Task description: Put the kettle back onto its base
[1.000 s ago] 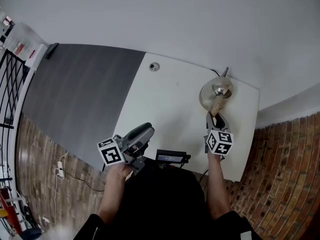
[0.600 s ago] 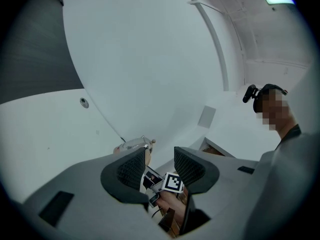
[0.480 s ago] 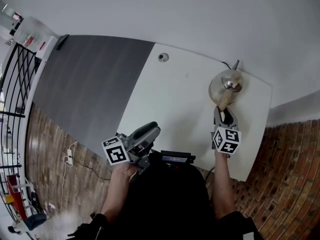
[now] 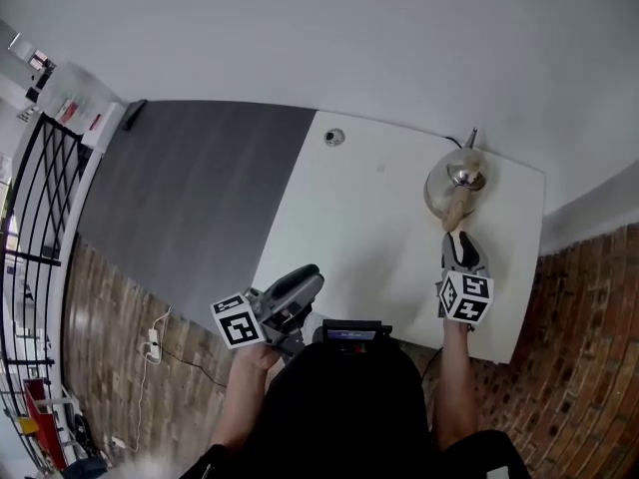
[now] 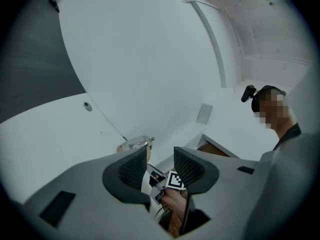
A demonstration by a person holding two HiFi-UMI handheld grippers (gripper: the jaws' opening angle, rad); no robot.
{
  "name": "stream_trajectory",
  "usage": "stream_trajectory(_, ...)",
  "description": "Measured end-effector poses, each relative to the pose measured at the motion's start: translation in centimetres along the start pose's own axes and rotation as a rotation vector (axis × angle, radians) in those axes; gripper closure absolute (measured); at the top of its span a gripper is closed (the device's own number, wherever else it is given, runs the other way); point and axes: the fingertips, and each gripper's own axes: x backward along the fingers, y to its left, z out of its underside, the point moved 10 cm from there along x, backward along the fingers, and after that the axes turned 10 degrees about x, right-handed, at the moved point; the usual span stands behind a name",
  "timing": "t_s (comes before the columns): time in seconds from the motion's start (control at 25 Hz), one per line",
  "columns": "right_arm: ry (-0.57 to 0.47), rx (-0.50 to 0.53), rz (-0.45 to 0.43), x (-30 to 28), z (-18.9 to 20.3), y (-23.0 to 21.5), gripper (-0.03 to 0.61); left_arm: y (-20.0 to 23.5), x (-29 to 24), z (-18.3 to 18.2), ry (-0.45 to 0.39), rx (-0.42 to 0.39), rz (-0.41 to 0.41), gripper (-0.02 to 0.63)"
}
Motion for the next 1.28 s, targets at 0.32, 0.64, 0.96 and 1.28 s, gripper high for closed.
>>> stream_trajectory(0.32, 0.014, -0.112, 0.076, 9.9, 2.9, 5.1, 0.445, 2.0, 2.8, -0.3, 0.117, 0.056, 0.155, 0.478)
stream_trajectory(0.64, -0.04, -0.247, 0.07, 21.5, 4.4, 13.3, 0.539, 3.4, 4.0, 2.3, 0.287, 0.098, 0.295, 0.489)
stream_trajectory(0.96, -0.17, -0.279, 0.007, 25.5, 2.3, 15.7, 0.563, 1.4, 5.6, 3.6, 0.266, 0.091, 0.382, 0.557)
stream_trajectory(1.28, -0.289, -0.271, -0.097, 27.8, 0.7, 15.7, 0.563, -0.7, 6.1, 5.0, 0.207, 0.078, 0.392, 0.588)
